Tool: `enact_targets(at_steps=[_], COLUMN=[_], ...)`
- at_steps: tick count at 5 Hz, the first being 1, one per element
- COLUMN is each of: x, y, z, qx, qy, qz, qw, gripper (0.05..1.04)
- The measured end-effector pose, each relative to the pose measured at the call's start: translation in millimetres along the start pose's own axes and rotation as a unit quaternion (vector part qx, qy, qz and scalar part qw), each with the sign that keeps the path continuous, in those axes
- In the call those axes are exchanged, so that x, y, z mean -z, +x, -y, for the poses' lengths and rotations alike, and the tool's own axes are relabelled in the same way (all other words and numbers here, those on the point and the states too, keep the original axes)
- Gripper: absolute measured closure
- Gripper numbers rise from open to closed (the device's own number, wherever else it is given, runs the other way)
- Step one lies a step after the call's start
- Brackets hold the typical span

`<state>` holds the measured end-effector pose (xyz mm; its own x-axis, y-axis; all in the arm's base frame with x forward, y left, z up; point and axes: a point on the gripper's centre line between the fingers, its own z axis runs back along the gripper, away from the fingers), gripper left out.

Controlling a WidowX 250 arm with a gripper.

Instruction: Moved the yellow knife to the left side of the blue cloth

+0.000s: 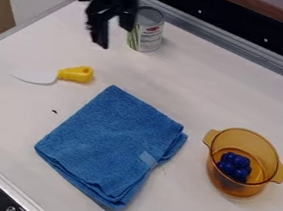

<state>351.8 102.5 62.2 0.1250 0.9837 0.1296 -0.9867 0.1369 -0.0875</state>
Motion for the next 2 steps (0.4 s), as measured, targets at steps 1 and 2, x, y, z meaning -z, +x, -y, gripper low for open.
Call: enact_targets(at_steps=[1, 2], x=[5.0, 4.4], y=[-26.4, -54.2], z=[19.8, 38.4], qx=[0.115, 0.227], qy=[-0.049, -0.103], qz=[0.010, 0.002], qw=[0.9921, 0.9685], gripper=[0.087, 0.087])
